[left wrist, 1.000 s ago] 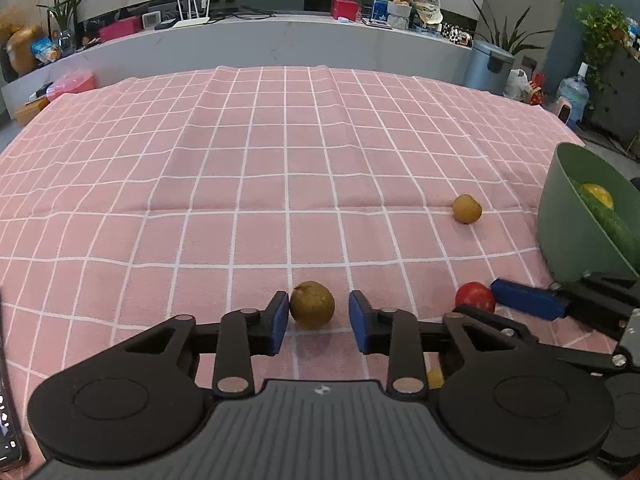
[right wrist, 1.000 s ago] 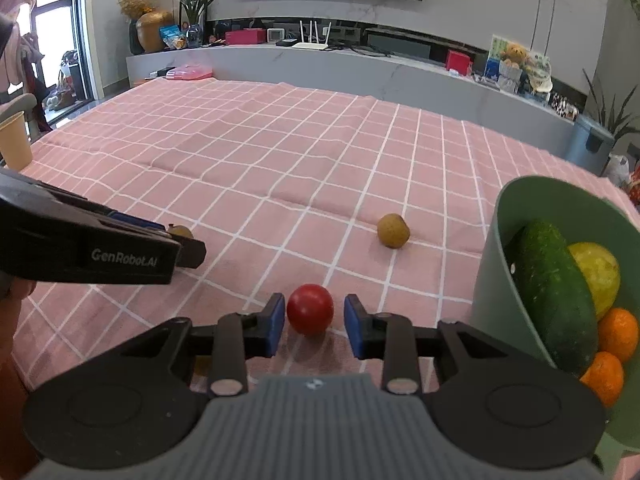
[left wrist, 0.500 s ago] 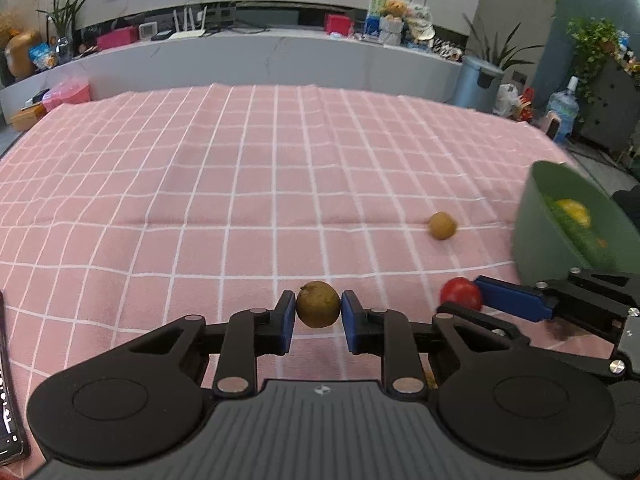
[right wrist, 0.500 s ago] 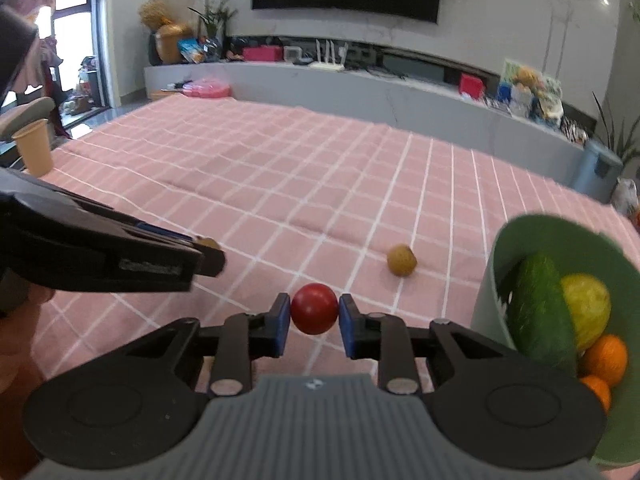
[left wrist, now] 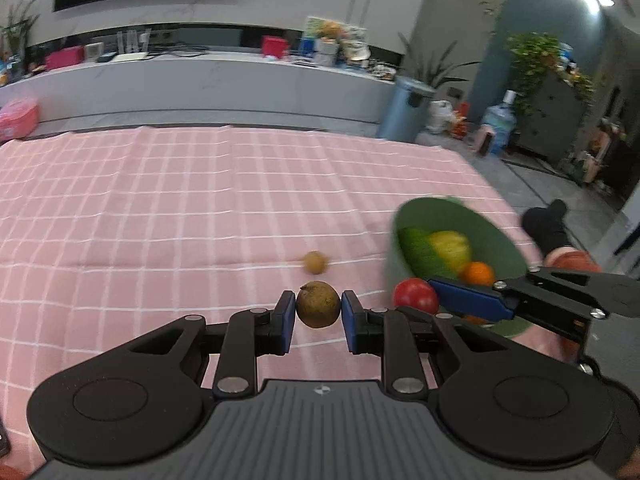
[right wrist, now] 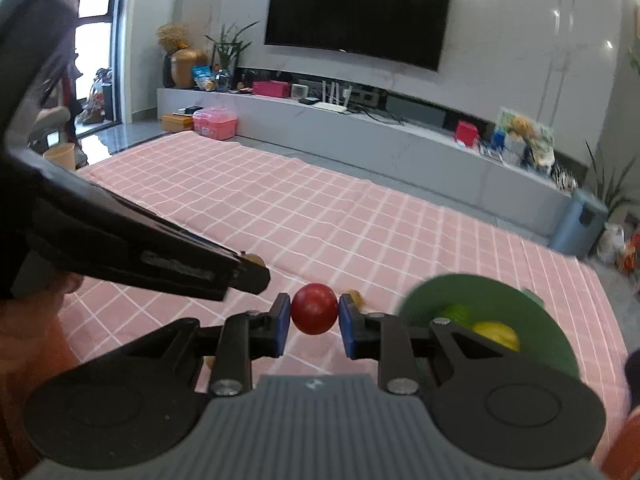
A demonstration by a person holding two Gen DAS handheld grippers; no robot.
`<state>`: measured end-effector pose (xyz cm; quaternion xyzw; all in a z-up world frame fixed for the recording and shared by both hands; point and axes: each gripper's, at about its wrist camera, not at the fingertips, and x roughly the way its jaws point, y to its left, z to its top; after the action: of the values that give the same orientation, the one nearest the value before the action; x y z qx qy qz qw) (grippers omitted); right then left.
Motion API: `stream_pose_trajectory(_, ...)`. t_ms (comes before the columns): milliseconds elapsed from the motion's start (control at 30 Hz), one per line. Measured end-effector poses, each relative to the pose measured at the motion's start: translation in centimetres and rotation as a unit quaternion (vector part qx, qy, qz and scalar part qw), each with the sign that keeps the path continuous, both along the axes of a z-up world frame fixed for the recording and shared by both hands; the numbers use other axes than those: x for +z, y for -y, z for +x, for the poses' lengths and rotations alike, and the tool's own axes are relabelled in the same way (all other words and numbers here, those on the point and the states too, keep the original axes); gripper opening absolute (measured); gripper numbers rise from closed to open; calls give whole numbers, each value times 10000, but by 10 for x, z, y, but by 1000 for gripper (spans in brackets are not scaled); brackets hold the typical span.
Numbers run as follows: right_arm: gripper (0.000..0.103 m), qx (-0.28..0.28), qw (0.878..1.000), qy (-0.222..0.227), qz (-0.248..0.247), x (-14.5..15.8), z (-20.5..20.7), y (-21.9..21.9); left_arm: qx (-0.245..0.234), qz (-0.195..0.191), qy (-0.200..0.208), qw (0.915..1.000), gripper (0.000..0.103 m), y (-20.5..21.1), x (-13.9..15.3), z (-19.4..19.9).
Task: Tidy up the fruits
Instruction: 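Carry the tomato and longan over the colander and open both grippers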
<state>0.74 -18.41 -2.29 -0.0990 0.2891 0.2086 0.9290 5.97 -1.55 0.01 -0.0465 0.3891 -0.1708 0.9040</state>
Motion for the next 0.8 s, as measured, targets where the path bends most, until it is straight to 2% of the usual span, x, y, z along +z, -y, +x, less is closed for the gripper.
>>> stream_pose_trajectory(100, 22, -118, 9998, -162, 33, 8, 1, 26, -249, -68, -59, 9996, 27, 18, 7, 1)
stream_pose_trajectory(233, 22, -205, 9993, -251, -180, 14, 4, 61, -729, -49, -106, 9973, 27, 54, 13, 2)
stream_pose_trajectory(367, 22, -288, 9978, -542, -253, 12, 13, 96, -1283, 227, -158, 9914, 27, 99, 12, 6)
stream_pose_trajectory(467, 22, -283, 9956, -729, -512, 5, 20, 118, -1673, 390, -283, 9847, 27, 128, 4, 11)
stream_pose_trajectory(567, 22, -157, 9927, -1024, -613, -4, 30, 135, -2007, 712, -333, 9765, 27, 155, -6, 10)
stream_pose_trajectory(667, 22, 19, 9895, -1169, -854, -11, 38, 142, -2127, 931, -540, 9712, 27, 171, -18, 16)
stream_pose_trajectory(800, 22, 322, 9848, -1354, -1043, -19, 50, 149, -2196, 865, -879, 9678, 27, 180, -30, 32)
